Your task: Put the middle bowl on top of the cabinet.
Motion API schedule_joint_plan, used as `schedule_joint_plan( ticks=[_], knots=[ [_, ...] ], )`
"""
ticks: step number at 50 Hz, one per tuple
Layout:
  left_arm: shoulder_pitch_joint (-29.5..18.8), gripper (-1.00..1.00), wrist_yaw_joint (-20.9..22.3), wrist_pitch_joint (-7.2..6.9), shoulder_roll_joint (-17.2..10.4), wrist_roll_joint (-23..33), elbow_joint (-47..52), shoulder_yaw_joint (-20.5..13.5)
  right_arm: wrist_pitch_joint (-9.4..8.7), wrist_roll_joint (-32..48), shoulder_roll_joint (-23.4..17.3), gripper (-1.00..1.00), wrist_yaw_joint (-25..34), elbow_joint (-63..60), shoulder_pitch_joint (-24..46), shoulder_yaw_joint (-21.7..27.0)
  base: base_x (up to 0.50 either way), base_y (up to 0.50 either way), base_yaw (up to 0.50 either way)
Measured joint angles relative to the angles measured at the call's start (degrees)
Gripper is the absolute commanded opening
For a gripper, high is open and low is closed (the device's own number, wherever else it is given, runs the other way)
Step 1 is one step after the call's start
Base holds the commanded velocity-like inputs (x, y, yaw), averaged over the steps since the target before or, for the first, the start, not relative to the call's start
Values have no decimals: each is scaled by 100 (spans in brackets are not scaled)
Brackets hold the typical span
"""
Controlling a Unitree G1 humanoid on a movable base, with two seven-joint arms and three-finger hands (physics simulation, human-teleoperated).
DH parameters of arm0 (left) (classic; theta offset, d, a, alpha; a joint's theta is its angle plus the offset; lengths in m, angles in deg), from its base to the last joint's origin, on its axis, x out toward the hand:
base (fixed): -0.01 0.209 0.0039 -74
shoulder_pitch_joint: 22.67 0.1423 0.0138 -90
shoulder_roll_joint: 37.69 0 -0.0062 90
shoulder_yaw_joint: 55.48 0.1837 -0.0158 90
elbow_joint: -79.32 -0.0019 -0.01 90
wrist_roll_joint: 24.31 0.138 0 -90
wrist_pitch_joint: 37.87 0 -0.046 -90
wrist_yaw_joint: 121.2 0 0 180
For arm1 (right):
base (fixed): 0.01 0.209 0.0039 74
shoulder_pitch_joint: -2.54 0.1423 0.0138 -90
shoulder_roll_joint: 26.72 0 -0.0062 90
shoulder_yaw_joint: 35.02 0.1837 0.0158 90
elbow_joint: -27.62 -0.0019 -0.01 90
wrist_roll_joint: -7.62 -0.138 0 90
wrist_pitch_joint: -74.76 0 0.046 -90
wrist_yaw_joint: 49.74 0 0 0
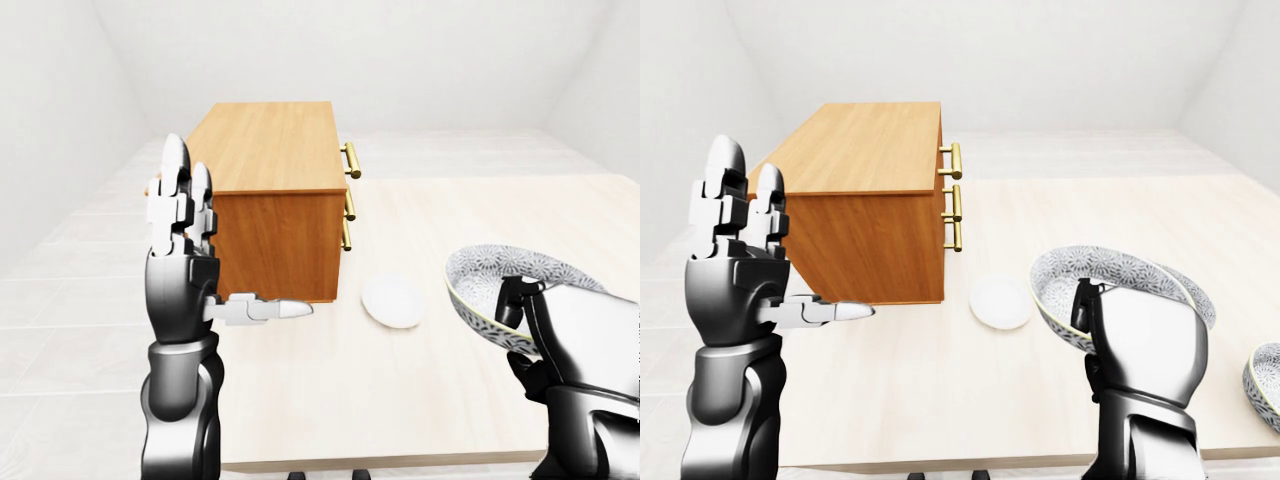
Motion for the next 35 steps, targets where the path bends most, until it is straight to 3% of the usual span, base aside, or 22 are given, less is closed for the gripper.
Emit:
schedule_joint_plan(
  ticks=[12, 25, 35],
  knots=[
    [10, 100, 9, 0, 9, 19, 23, 21, -674, 180, -863, -100, 931, 345, 1254, -154, 0, 0, 0],
    [31, 100, 30, 0, 9, 32, 41, 48, -694, 395, -1456, -100, 1425, 882, 2280, -304, 0, 0, 0],
    [41, 100, 49, 0, 9, 46, 14, 56, -694, 561, -1741, -100, 1440, 1150, 2937, -339, 0, 0, 0]
  ],
)
